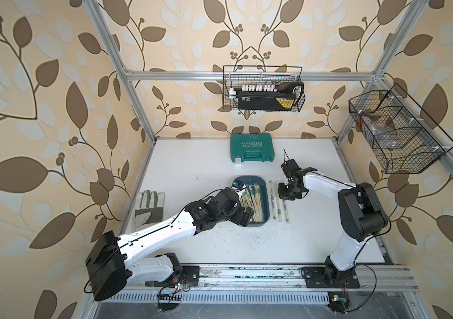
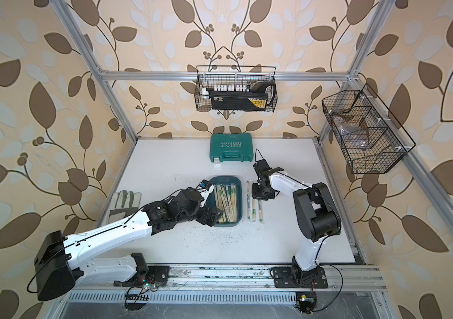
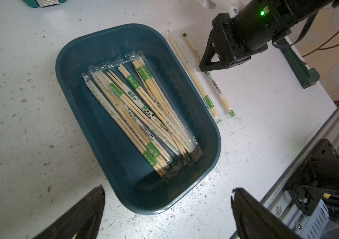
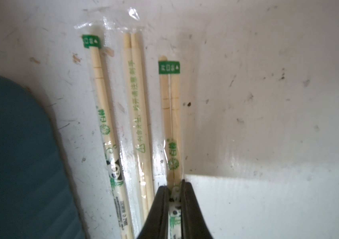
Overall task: Take the paired disposable chopsticks out of the storage box
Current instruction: Place the paired disposable chopsticks at the center of the board.
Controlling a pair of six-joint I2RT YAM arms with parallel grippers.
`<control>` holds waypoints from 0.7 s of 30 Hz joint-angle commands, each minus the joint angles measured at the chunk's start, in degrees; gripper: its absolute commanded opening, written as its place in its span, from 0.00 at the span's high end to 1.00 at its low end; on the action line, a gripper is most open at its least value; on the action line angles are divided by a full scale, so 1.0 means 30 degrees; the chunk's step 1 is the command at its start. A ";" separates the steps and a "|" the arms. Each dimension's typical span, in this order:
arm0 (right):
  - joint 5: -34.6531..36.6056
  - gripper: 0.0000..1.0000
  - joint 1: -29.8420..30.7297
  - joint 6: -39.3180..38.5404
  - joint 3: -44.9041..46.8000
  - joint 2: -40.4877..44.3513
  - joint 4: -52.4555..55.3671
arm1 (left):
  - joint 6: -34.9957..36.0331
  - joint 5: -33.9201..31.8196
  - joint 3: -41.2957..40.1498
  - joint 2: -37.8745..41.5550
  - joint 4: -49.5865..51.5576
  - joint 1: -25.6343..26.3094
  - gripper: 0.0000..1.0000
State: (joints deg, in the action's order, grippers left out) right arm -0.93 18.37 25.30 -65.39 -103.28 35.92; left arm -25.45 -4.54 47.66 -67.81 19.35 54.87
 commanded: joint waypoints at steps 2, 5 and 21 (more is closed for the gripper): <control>-0.0276 0.88 0.0135 0.0224 0.0405 -0.0398 -0.0021 | 0.0332 -0.0382 0.0492 0.0214 0.0077 0.0134 0.01; -0.0189 0.87 0.0146 0.0326 0.0575 -0.0319 -0.0167 | 0.0340 -0.0422 0.0487 0.0170 0.0059 0.0124 0.01; 0.0017 0.81 0.0146 0.0188 0.0394 -0.0320 0.0034 | 0.0455 -0.0949 0.0785 0.0160 0.0785 0.0129 0.01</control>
State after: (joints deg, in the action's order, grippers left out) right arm -1.10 18.37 25.96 -64.77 -104.12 35.33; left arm -25.36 -5.96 47.79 -67.81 20.51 54.87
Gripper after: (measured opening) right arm 0.195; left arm 0.989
